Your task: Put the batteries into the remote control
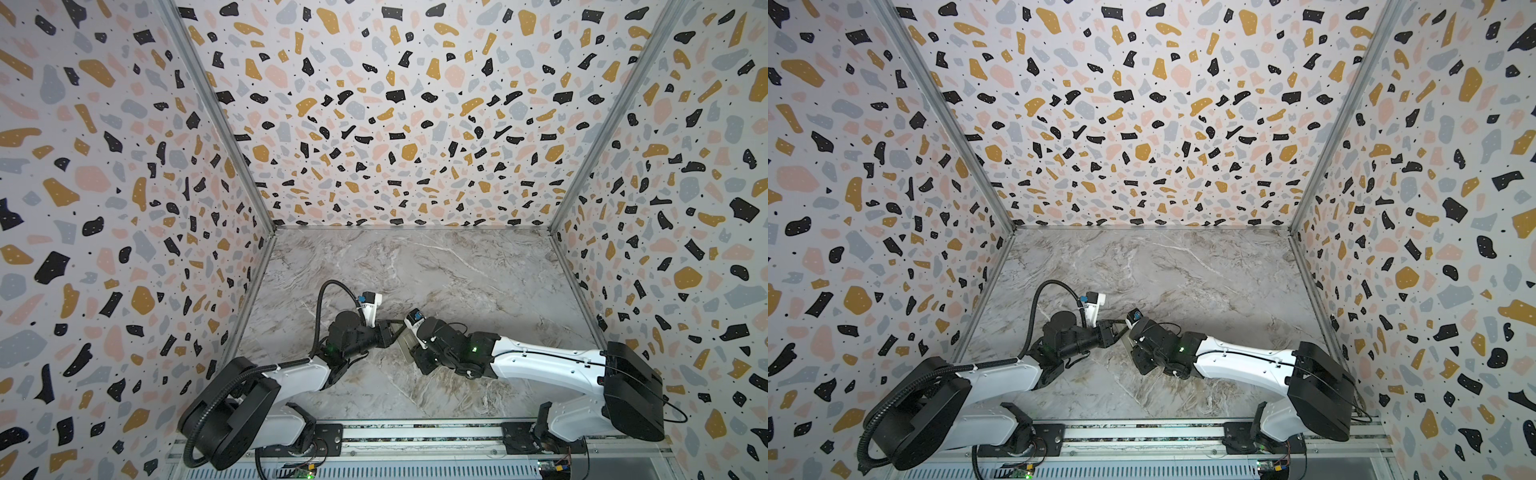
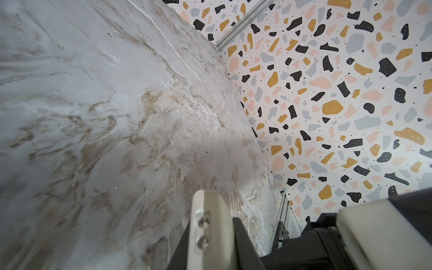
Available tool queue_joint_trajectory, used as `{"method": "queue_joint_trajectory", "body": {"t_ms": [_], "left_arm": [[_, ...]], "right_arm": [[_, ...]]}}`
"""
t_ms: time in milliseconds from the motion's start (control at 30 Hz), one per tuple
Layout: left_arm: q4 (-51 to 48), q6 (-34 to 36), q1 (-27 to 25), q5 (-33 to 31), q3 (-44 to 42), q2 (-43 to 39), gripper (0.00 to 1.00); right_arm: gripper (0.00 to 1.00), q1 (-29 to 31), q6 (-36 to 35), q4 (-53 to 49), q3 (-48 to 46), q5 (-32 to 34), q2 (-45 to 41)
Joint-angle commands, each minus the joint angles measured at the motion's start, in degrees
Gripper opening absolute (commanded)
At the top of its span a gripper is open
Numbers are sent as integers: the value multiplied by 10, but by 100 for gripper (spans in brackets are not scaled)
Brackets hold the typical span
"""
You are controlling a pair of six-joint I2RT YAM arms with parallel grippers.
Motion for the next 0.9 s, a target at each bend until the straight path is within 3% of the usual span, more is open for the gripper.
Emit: {"method": "queue_joint_trajectory", "body": {"t_ms": [0, 267, 867], "left_arm": [[47, -3, -11, 20, 4, -2, 0], [50, -3, -14, 22, 4, -2, 0], [57, -7, -17, 22, 5, 4, 0]], "right_arm": [[2, -4, -8, 12, 25, 0, 0], [5, -7, -13, 17, 28, 1, 2], [24, -8, -15, 10, 38, 13, 1]]}}
